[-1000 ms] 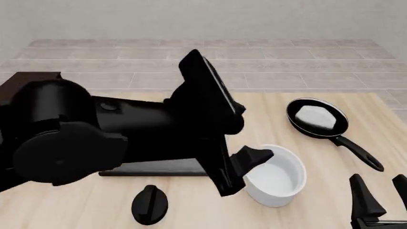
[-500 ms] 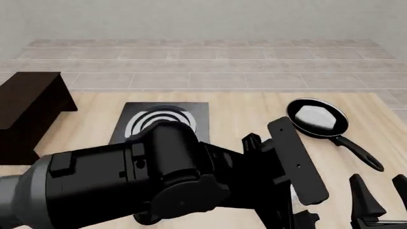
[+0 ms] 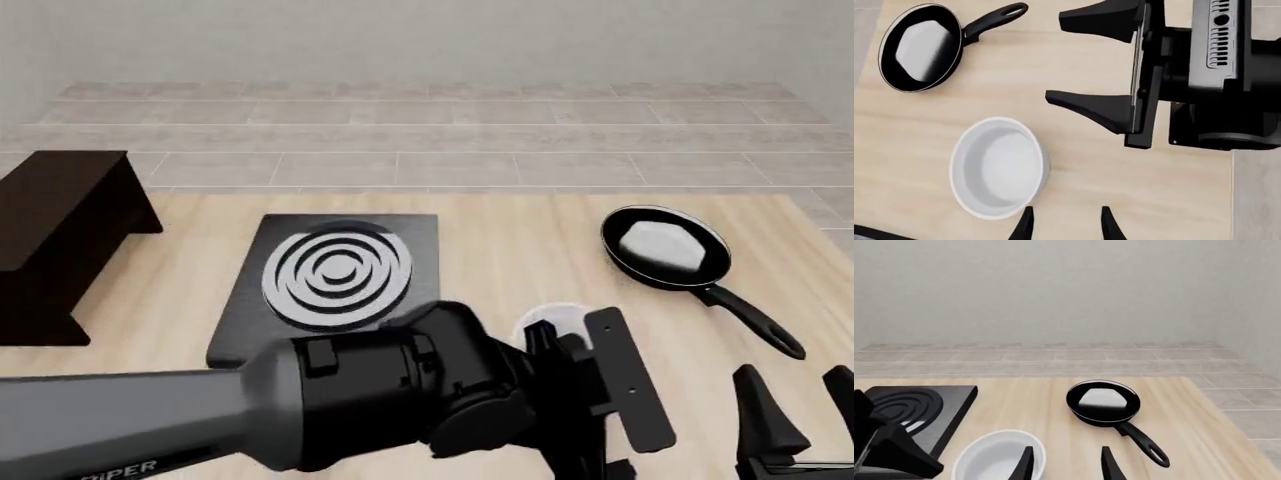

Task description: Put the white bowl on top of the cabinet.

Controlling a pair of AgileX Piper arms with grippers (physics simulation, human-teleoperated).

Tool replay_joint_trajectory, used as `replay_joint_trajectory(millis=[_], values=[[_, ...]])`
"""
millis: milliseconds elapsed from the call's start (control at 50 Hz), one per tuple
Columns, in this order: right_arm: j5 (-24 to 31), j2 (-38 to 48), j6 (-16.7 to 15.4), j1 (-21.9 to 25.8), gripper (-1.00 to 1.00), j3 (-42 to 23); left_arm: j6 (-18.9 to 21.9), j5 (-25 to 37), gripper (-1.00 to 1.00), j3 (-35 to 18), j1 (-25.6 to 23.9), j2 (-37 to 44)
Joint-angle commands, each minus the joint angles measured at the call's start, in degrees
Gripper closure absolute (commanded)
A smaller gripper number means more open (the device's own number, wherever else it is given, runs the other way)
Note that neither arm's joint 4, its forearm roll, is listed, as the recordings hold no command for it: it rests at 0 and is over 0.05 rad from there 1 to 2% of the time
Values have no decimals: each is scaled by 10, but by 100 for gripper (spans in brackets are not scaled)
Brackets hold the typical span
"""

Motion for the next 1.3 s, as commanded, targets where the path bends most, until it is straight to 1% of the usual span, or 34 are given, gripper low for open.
replay_joint_trajectory(millis=[20, 60, 120, 160, 240, 280, 320, 380, 420, 460, 680, 720, 840, 860, 1040, 1240, 1300], values=[[1, -1, 0, 0, -100, -1, 32, -6, -100, -2, 18, 38], [-1, 0, -1, 0, -100, 0, 43, -6, -100, -4, 24, 45], [0, 0, 0, 0, -100, 0, 28, -4, -100, -16, 28, 57], [-1, -1, -1, 0, -100, 0, 28, -6, -100, -18, 31, 58], [0, -1, -1, 0, -100, 0, 35, -12, -100, -29, 53, 72], [0, -1, -1, 0, -100, 0, 34, -13, -100, -29, 53, 74], [0, 0, 1, 0, -100, 0, 24, -11, -100, -33, 53, 78], [2, -1, -1, 0, -100, -1, 38, -12, -100, -27, 55, 86], [3, -1, 1, 0, -100, -1, 36, -15, -100, -27, 57, 89], [0, -1, -1, 0, -100, 0, 44, -18, -100, -25, 59, 93], [0, 0, -1, 0, -100, 0, 45, -13, -100, -30, 57, 119], [1, -1, 1, 0, -100, 0, 53, -13, -100, -31, 59, 126], [-2, 2, 1, 0, -100, 0, 57, -10, -100, -40, 64, 135], [0, 0, -1, 0, -100, 0, 63, -7, -100, -54, 74, 146], [0, 0, 0, 1, -100, 0, 78, -16, -100, -69, 90, 171], [0, 0, 0, 1, -100, 0, 73, -21, -100, -78, 86, 192], [-1, 1, -1, 1, -100, 0, 60, -21, -100, -83, 79, 199]])
